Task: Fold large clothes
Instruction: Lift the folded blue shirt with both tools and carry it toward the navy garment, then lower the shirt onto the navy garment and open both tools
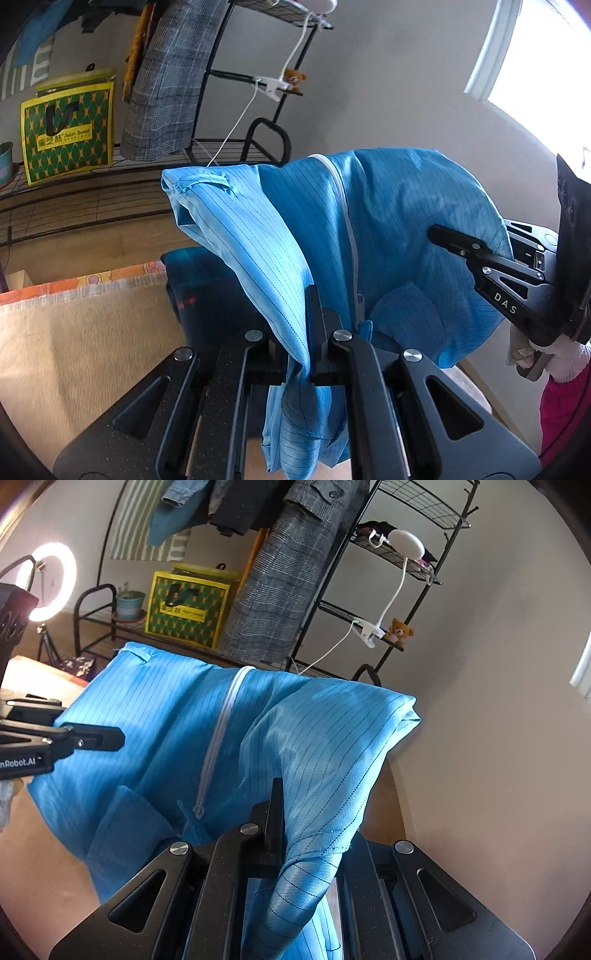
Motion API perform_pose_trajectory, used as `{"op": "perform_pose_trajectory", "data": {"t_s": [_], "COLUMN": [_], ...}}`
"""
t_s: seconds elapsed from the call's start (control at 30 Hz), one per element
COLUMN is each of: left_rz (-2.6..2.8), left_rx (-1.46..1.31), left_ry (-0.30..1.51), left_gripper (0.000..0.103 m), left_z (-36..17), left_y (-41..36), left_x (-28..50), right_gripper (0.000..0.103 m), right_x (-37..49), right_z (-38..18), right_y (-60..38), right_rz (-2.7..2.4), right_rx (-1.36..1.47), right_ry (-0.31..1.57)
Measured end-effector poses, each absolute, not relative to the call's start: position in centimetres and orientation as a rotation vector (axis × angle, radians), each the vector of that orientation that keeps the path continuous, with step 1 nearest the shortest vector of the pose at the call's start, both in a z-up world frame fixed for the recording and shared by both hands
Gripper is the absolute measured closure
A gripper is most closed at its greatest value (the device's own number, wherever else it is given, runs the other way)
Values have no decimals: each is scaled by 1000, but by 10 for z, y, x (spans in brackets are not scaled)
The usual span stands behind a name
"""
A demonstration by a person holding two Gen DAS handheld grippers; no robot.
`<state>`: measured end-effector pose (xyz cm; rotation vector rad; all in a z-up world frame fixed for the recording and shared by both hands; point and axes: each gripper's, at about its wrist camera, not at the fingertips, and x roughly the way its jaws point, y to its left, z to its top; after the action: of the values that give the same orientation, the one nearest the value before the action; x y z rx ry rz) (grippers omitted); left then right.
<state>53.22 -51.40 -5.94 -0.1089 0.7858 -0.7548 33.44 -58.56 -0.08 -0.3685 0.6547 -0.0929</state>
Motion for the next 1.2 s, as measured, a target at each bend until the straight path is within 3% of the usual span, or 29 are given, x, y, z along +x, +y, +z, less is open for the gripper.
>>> {"op": "perform_pose_trajectory", "data": {"t_s": [0.37,0.5,0.57,0.6,0.73,1.2], "left_rz": [-665,-567,-519,-514,-500,-516], "left_rx": [-24,5,10,1,-3,-9], "left_ry": [812,845,847,849,843,762], "left_gripper": [95,65,56,55,55,55], "left_z": [-113,-130,-134,-135,-129,-46], "left_y": [-519,-511,-504,-501,-490,-449], "left_x": [573,584,586,587,584,514], "right_gripper": [98,85,67,67,67,66], "right_x": [385,401,402,401,396,319], "right_z": [-49,-70,-78,-83,-89,-7], "right_y": [-629,-659,-667,-672,-688,-665], "right_rz": [-80,-160,-233,-266,-356,-319], "right_rx": [-283,-193,-196,-198,-167,-85], "right_ry": [731,831,845,864,910,767]}}
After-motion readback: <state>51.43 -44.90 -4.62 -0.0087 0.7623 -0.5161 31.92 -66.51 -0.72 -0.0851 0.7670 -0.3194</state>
